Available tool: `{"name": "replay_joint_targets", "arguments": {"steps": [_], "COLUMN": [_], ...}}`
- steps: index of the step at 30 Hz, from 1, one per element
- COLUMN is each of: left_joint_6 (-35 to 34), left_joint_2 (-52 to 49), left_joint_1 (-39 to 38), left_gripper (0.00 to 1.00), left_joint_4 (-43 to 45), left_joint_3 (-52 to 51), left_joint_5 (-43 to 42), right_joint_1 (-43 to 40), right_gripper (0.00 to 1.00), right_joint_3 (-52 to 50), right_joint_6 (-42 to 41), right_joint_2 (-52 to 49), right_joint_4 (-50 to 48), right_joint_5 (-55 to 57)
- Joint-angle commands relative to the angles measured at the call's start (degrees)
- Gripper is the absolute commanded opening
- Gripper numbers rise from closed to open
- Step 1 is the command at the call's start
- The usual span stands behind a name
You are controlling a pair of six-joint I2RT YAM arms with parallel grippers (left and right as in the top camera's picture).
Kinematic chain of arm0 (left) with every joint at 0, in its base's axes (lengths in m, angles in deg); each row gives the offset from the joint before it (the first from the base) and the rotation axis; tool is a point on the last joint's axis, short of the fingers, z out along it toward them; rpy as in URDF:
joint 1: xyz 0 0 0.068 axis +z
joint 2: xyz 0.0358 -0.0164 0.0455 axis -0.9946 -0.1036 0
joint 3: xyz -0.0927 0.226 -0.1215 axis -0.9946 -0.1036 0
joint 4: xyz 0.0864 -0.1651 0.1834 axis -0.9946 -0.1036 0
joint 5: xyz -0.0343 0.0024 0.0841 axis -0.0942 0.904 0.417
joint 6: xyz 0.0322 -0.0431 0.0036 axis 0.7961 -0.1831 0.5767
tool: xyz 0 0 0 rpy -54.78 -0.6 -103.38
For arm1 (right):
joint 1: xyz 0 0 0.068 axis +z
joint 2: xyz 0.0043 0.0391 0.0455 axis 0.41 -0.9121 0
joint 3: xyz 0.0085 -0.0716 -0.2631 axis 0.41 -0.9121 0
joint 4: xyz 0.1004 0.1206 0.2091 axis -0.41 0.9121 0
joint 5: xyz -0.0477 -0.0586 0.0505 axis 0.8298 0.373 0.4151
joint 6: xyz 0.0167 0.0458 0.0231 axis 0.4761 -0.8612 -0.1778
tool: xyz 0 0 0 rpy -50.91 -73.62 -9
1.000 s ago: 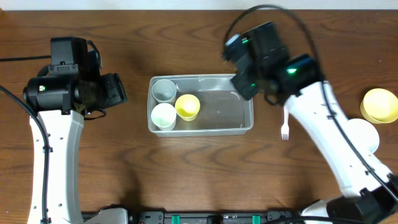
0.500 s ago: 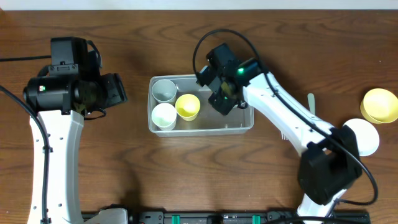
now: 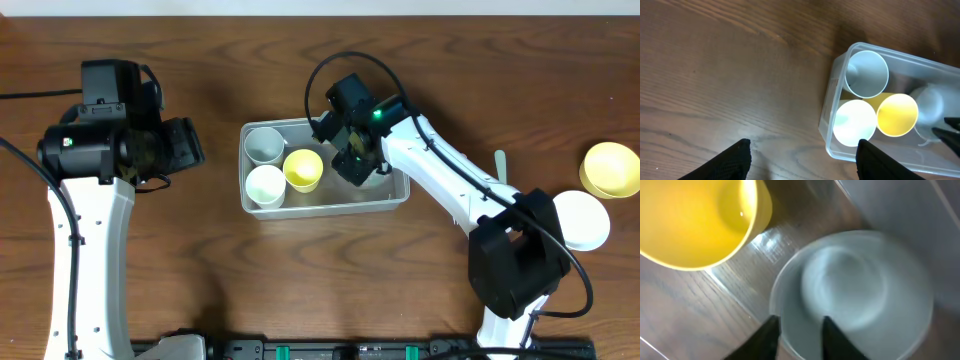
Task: Pack container
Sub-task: 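Carry white bowl with right gripper into container's right side, then release bowl and grasp second white bowl with right gripper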
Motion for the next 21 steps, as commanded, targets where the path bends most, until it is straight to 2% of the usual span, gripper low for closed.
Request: {"name": "replay_joint_targets", "arguments": {"steps": [1,10,18,21], "left_joint_6": [-0.5,-0.5,-0.5,-0.3], "left_joint_2": [0.0,0.0,0.0,0.0], "left_joint_1": [0.2,0.2,0.2,0.2], "left_gripper": [0.68,0.68,0.68,0.68], "left_joint_4": [-0.2,-0.2,-0.2,-0.2], "left_joint_3": [-0.3,-0.3,-0.3,-0.3], "left_joint_5": [-0.6,-0.6,-0.6,-0.6], "right_joint_1": [0.2,0.2,-2.4,-6.3], "right_gripper": [0.35,0.39,0.46,0.57], "right_joint_3": [0.0,0.0,2.7,2.8], "right_joint_6": [0.2,-1.1,-21.4,-29.4], "right_joint_2": [-0.6,-0.6,6.2,12.9], "right_joint_4": [-0.1,-0.4,-0.7,-0.3], "right_joint_5": [-0.2,0.4,15.5,17.6]}}
